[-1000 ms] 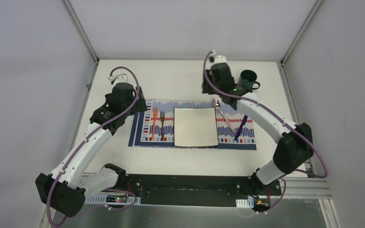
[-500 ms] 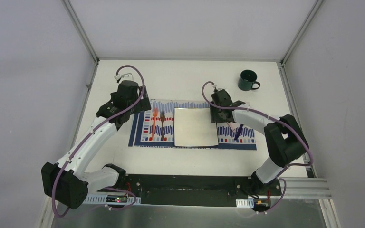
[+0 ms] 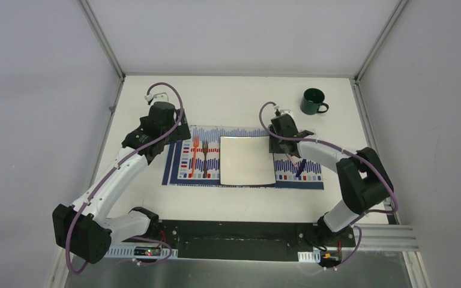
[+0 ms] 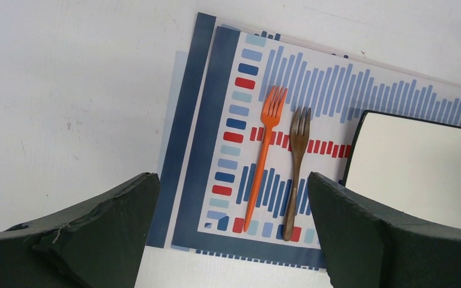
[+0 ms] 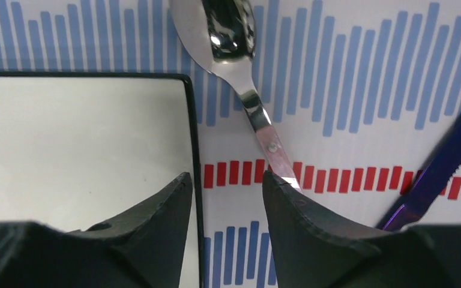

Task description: Set the dinner table for one person

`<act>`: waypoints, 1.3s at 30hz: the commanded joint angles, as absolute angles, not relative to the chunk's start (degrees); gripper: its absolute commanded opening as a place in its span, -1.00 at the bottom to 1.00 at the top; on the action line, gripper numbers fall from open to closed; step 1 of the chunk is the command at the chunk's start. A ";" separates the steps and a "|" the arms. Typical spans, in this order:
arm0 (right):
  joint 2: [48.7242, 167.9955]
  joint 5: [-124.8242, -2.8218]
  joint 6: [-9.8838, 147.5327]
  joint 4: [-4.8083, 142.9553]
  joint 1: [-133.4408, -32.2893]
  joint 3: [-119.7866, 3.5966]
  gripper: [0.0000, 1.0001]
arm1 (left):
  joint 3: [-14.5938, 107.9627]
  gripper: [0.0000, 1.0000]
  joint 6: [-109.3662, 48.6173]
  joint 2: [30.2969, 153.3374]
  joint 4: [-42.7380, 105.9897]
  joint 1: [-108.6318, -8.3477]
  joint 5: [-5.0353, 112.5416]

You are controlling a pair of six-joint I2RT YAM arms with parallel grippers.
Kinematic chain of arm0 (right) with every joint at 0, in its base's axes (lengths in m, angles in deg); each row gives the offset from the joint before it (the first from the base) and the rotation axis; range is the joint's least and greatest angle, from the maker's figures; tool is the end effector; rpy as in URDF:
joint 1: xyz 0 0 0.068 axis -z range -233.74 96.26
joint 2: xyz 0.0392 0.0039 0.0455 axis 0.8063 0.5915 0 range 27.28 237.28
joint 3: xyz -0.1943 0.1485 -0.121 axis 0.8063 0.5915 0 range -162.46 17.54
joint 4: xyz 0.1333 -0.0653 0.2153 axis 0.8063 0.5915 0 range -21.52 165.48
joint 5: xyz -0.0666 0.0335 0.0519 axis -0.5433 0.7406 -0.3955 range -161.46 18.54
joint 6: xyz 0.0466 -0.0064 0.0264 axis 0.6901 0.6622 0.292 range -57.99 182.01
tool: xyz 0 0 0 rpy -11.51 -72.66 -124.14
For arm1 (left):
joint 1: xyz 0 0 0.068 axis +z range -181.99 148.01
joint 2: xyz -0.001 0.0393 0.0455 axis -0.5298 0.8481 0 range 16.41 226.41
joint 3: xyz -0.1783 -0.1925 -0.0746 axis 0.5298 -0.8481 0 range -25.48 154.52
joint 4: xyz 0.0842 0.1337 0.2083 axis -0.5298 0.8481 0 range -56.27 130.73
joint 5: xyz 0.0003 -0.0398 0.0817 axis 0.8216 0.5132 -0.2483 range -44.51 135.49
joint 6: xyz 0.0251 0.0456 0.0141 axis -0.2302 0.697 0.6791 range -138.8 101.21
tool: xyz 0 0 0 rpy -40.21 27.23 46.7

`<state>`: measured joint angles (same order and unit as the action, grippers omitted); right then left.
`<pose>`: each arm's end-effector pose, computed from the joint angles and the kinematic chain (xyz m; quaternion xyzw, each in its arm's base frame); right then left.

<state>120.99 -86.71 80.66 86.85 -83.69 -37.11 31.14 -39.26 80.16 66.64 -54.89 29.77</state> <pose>0.2849 0.1535 0.1779 -0.0567 0.9504 -0.0017 0.3057 0.2216 -0.0832 0.3098 -0.0387 0.8990 -0.0394 0.4345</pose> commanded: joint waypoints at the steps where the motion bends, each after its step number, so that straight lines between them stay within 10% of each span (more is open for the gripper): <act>1: 111.11 -87.65 81.84 79.66 -83.02 -30.59 0.00 | 31.56 0.98 -39.19 81.11 64.44 -55.24 30.02; 11: 91.49 -95.78 67.65 94.34 -89.94 -61.40 0.12 | 36.29 0.98 -37.75 82.49 57.49 -55.28 36.33; 23: 82.08 -101.62 68.58 80.11 -88.27 -33.24 0.21 | 20.97 0.99 -33.70 75.75 31.26 -55.30 42.25; 39: 95.22 -98.19 74.75 75.18 -84.97 -27.46 0.24 | 19.16 0.98 -34.31 74.78 35.43 -55.28 41.51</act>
